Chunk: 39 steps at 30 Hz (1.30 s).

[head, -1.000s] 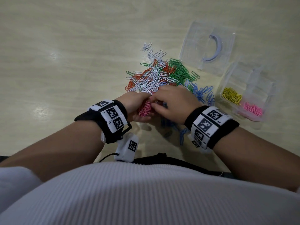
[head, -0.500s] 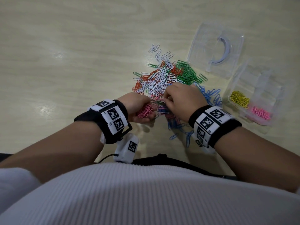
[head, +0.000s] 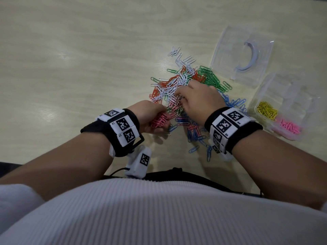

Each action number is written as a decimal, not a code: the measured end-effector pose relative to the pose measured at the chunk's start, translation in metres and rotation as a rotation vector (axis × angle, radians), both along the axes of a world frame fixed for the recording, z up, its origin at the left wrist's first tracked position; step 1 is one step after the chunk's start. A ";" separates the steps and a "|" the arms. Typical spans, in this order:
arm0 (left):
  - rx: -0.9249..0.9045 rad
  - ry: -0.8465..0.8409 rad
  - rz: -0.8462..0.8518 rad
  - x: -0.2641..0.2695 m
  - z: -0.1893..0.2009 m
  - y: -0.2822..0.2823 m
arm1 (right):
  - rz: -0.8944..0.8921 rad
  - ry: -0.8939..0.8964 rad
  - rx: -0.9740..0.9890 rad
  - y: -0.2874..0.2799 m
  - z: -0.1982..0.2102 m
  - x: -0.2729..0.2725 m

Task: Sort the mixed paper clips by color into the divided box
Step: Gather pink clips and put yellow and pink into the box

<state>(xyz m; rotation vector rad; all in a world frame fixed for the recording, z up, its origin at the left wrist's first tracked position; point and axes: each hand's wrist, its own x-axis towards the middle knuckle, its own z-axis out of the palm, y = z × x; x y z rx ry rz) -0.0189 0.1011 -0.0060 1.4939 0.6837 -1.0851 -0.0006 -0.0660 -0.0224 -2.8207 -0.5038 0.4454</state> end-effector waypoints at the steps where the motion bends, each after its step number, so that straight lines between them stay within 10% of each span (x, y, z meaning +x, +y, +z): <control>1: 0.008 -0.005 -0.006 0.000 0.001 0.000 | 0.027 0.000 -0.006 0.001 -0.001 0.000; 16: 0.019 0.018 -0.007 0.002 -0.001 0.004 | -0.034 -0.085 0.121 -0.007 0.005 -0.002; 22: -0.008 -0.018 0.097 0.002 -0.001 -0.005 | 0.211 -0.109 0.244 0.017 0.008 -0.012; 39: 0.004 0.003 -0.020 0.003 0.000 0.001 | 0.155 -0.029 -0.095 0.013 -0.001 0.009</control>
